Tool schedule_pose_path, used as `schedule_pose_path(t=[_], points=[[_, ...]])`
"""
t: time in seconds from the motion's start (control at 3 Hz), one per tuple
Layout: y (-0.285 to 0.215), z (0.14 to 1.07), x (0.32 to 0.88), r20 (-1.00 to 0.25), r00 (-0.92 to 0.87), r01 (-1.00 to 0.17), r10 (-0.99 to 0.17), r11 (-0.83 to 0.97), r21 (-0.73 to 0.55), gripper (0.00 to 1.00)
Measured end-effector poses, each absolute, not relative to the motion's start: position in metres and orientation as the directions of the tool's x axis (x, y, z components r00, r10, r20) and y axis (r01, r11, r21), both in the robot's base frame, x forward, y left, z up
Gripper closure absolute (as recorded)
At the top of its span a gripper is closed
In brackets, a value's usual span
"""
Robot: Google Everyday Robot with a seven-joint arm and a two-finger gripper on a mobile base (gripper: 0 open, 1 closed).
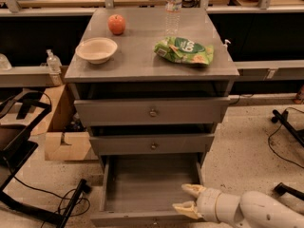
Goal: Close bottom drawer
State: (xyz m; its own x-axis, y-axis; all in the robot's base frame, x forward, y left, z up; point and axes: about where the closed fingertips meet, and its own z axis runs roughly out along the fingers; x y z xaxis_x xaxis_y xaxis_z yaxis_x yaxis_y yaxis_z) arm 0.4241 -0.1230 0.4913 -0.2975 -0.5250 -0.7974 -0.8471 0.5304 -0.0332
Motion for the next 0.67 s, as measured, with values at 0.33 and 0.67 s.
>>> schedule_pose_path(t=[0.33, 0.67], points=[[-0.113, 0.404, 0.416, -0.794, -0.403, -0.824, -0.456, 0.557, 0.099, 0.78], [-0.106, 0.36, 0.411, -0.737, -0.48, -0.814, -0.476, 0.555, 0.172, 0.99]])
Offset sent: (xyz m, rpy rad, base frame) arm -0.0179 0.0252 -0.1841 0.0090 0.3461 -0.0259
